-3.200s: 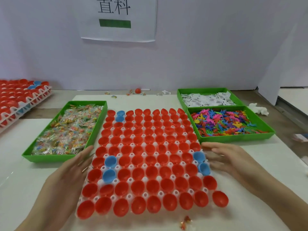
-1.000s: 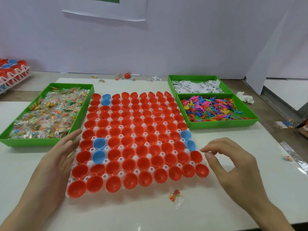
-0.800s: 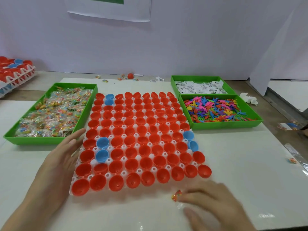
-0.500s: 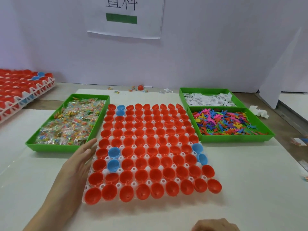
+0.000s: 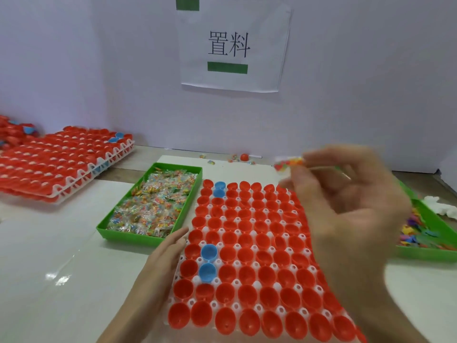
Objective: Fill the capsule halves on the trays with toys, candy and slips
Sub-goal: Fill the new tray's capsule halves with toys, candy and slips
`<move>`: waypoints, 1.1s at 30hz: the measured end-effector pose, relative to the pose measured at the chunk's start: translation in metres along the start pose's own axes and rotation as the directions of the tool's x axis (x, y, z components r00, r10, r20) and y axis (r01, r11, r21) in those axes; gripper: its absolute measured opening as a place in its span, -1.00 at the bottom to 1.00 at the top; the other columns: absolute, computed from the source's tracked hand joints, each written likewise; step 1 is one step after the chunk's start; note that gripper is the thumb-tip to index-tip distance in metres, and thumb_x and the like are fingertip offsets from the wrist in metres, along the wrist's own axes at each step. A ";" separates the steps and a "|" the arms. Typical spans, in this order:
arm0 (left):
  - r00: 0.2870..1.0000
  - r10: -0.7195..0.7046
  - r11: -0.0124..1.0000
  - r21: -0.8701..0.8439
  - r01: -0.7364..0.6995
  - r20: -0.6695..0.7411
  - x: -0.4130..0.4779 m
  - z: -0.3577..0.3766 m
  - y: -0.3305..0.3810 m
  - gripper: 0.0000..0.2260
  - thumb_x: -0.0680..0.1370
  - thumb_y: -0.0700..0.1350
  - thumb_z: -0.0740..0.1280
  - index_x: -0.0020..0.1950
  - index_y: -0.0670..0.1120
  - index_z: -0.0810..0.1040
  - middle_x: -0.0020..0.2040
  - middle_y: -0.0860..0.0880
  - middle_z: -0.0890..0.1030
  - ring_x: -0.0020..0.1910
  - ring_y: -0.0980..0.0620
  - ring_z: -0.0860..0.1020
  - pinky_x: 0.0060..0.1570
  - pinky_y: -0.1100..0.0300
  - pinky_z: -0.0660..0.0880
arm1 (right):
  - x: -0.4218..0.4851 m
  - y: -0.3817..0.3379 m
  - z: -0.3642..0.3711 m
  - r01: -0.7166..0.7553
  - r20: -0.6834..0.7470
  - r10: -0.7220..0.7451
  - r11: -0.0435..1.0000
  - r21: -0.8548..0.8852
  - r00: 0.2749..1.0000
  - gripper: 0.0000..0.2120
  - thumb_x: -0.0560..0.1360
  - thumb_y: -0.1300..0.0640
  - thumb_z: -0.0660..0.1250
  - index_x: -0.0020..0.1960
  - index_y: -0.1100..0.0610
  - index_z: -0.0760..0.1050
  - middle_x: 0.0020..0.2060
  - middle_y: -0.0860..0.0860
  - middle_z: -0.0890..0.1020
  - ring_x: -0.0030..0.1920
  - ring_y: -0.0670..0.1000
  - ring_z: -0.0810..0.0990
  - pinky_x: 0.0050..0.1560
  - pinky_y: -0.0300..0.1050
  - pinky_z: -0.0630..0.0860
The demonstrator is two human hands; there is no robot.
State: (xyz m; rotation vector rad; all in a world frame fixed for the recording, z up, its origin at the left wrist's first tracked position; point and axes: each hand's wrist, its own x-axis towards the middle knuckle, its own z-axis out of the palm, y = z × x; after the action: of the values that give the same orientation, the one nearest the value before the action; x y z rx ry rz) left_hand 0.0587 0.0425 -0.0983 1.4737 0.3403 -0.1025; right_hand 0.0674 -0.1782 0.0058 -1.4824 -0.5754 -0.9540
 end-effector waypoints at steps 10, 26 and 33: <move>0.938 0.344 0.906 0.274 -0.321 -0.038 -0.017 -0.043 0.001 -0.72 0.62 -0.31 0.27 -0.04 -0.01 0.70 -0.06 0.06 0.74 -0.04 0.09 0.69 -0.12 0.32 0.60 | 0.001 0.047 0.025 -0.158 0.452 0.449 0.822 -0.547 0.771 -0.79 0.57 0.15 0.35 -0.03 -0.17 0.66 -0.05 -0.34 0.63 0.00 -0.32 0.56 0.00 -0.47 0.45; 0.921 0.388 0.241 0.961 -0.136 0.033 0.148 -0.035 0.073 -0.90 0.48 0.00 0.51 -0.02 0.09 0.70 -0.04 0.06 0.62 -0.11 0.10 0.55 -0.13 0.15 0.50 | -0.018 0.123 -0.169 -0.469 -0.117 0.480 0.726 -0.503 0.869 -0.60 0.58 0.37 0.28 -0.04 -0.13 0.66 -0.25 -0.07 0.70 -0.29 -0.09 0.64 -0.23 -0.38 0.58; 0.811 0.571 0.433 0.886 -0.166 -0.126 0.174 -0.017 0.064 -0.88 0.47 -0.14 0.51 -0.24 0.00 0.63 -0.34 0.11 0.56 -0.36 0.15 0.51 -0.33 0.21 0.37 | -0.020 0.125 -0.174 -0.497 -0.201 0.483 0.626 -0.601 0.852 -0.58 0.52 0.37 0.36 -0.16 -0.18 0.65 -0.24 -0.16 0.70 -0.21 -0.09 0.66 -0.20 -0.40 0.55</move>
State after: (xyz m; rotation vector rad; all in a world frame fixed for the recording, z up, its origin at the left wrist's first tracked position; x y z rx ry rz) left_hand 0.2385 0.0903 -0.0881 2.5664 0.2883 0.5190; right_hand 0.1189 -0.3635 -0.0913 -2.0899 0.2345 -0.7401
